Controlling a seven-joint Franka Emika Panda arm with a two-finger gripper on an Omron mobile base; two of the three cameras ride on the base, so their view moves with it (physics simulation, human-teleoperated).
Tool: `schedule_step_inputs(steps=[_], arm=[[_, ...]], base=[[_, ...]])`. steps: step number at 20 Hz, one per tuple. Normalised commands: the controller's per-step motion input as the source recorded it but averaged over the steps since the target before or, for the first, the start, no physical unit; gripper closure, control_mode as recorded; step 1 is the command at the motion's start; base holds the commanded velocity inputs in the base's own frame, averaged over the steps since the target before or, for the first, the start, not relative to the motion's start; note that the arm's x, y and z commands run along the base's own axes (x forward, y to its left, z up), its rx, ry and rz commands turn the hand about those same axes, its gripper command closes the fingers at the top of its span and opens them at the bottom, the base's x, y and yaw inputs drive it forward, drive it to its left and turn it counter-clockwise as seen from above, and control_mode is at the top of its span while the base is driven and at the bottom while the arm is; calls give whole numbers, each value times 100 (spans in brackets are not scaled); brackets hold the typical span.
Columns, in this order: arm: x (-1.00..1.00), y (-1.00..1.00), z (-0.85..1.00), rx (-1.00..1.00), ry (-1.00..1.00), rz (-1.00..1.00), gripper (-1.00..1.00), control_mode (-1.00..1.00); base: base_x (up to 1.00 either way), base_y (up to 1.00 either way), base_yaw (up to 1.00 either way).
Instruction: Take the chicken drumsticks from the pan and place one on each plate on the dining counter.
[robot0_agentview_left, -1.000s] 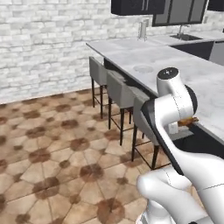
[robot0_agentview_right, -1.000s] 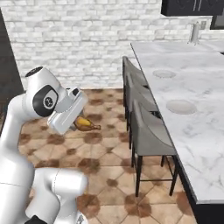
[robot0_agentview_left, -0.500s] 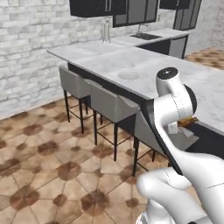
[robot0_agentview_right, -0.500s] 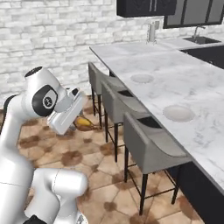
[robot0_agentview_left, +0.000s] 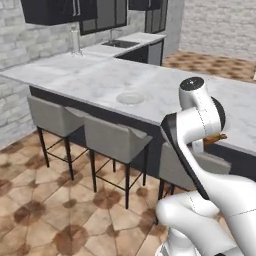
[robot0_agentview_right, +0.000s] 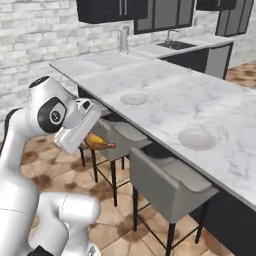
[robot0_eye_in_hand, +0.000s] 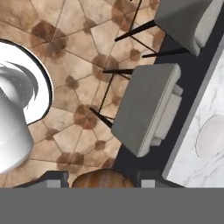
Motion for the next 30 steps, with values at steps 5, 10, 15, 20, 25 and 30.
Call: schedule_step_inputs(steps=[5,10,15,20,25,30], arm=[[0,0,0,0,0,0,100,100],[0,0,0,0,0,0,100,100],[0,0,0,0,0,0,100,100],[0,0,0,0,0,0,100,100],[0,0,0,0,0,0,100,100],[0,0,0,0,0,0,100,100]], base=[[74,77,-48],[70,69,-41],[74,56,-36],[79,40,-35],[73,34,-36],[66,42,-36]])
